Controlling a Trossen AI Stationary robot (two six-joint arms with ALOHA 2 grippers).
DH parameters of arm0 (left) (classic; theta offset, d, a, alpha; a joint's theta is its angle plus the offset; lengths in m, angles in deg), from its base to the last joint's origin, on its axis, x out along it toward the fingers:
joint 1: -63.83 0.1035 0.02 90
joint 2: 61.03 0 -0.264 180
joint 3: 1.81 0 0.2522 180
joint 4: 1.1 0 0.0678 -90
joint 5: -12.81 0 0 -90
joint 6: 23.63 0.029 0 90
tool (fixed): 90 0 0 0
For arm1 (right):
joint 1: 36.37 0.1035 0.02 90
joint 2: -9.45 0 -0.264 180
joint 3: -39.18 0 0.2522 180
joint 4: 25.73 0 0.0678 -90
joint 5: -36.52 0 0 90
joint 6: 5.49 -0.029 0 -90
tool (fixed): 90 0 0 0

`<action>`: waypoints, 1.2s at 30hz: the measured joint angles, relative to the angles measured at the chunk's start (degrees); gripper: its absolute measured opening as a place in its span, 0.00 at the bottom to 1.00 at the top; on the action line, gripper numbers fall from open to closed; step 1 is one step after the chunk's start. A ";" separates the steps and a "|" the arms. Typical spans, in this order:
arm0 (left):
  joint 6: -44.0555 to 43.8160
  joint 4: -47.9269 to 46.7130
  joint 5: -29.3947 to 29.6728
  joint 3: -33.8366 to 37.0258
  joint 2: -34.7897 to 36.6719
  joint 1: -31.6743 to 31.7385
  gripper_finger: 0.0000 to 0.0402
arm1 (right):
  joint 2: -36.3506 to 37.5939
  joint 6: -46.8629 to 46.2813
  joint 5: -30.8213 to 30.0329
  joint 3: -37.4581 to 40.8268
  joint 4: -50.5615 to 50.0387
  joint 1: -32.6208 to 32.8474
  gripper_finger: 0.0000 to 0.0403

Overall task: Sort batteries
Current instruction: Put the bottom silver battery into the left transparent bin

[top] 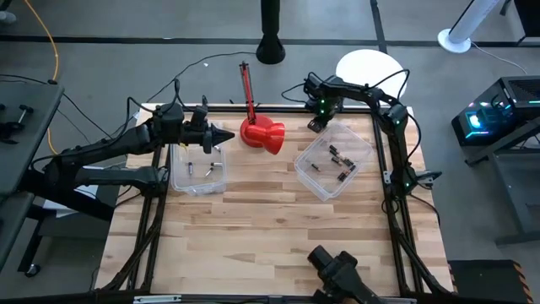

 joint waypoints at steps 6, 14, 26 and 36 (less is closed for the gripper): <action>2.40 3.36 0.10 0.00 0.00 0.02 0.00 | 0.17 -1.19 -0.60 0.07 0.04 1.43 0.07; 7.67 12.00 1.19 -1.30 0.00 3.01 0.00 | 8.73 -4.21 -0.63 -0.16 -1.13 0.97 0.05; 20.49 12.02 2.70 -14.15 0.00 11.66 0.00 | 21.70 -23.45 14.50 -1.11 23.30 13.44 0.05; 21.98 12.08 2.37 -19.67 0.04 12.15 0.00 | 11.49 -43.14 18.06 -1.16 69.25 31.41 0.05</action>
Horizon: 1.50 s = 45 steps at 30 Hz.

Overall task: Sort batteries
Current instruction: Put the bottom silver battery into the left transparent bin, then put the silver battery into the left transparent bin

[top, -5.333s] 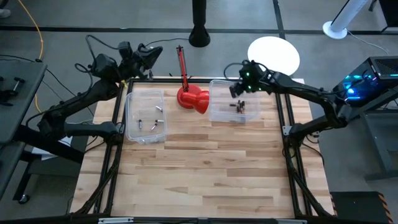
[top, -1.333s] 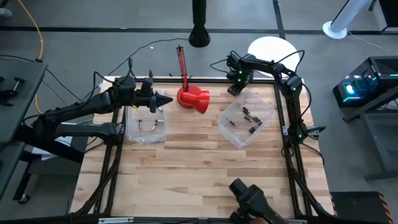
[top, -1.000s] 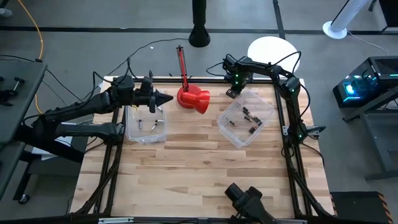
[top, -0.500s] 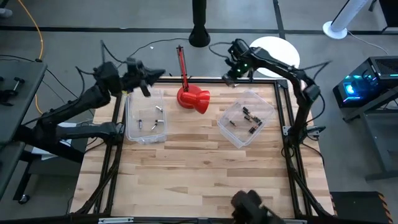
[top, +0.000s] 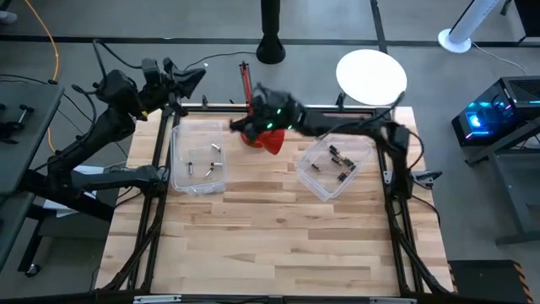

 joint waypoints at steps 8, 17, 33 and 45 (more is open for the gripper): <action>-0.49 -0.10 -1.52 0.00 -0.04 -0.02 0.00 | -8.83 -8.86 -0.46 0.04 13.72 4.91 0.05; -0.50 -0.12 -1.58 0.00 -0.04 -0.04 0.00 | -10.24 -1.25 -3.40 0.07 13.82 7.46 0.17; -0.62 -0.17 -1.55 0.00 -0.36 -0.07 0.00 | -12.09 15.36 -1.43 -14.66 -7.65 4.54 0.45; 0.94 -0.08 -1.14 0.00 -0.70 0.13 0.00 | 3.78 33.70 -17.18 -19.10 -51.08 -13.78 0.44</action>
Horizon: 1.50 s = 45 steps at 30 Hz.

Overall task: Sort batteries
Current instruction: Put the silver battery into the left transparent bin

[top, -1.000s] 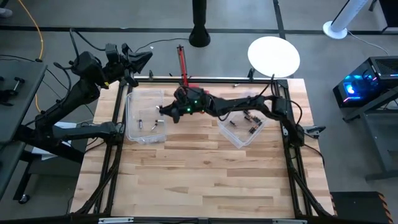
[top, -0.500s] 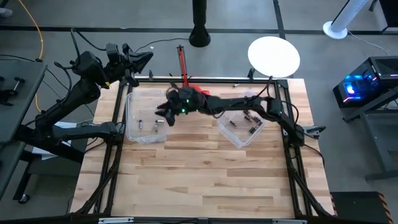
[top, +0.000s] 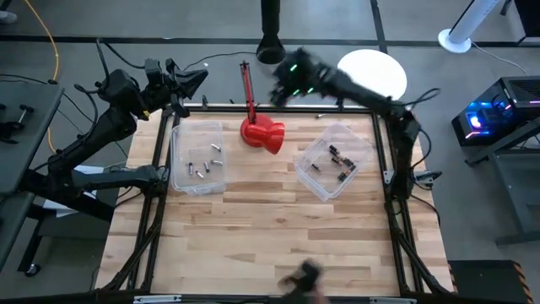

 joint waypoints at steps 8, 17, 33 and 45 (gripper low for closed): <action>-2.30 -0.11 0.03 0.00 -3.32 -0.02 0.00 | -4.21 -15.28 -0.86 0.17 -24.76 -18.87 0.44; -4.37 -1.33 -2.29 0.02 -5.65 -0.07 0.00 | -14.68 -16.47 3.05 0.15 -27.42 -21.50 0.44; -4.98 -3.06 -2.40 0.02 -5.63 -0.07 0.00 | -18.96 -23.17 -0.30 11.18 -22.51 -20.26 0.40; -4.49 -3.12 -2.90 0.02 -5.63 -0.07 0.00 | -18.90 -21.12 1.05 7.24 -27.06 -17.94 0.31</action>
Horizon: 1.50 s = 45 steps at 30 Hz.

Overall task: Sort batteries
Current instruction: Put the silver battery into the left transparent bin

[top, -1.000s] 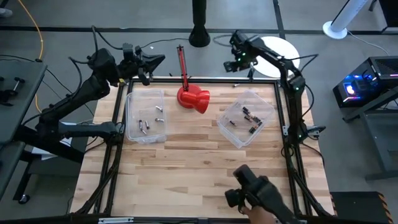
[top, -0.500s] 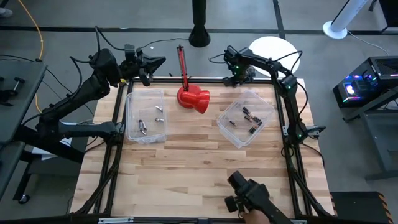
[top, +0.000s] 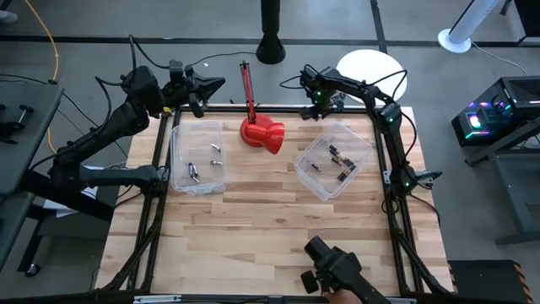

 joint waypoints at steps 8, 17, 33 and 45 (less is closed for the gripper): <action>0.49 0.00 -0.06 0.00 0.00 0.00 0.00 | 0.02 -3.70 -0.84 -1.03 6.53 -0.66 0.31; 1.04 -2.38 -0.04 0.00 0.00 0.00 0.00 | -0.57 -4.94 -3.61 -0.99 6.78 -1.26 0.31; 0.39 -3.41 -0.63 0.00 0.02 -0.02 0.00 | -2.00 -0.69 -3.64 -0.33 0.74 1.42 0.31; 0.95 -3.37 -0.51 0.00 0.02 -0.02 0.00 | -0.25 -0.82 -2.47 -1.03 7.46 1.65 0.31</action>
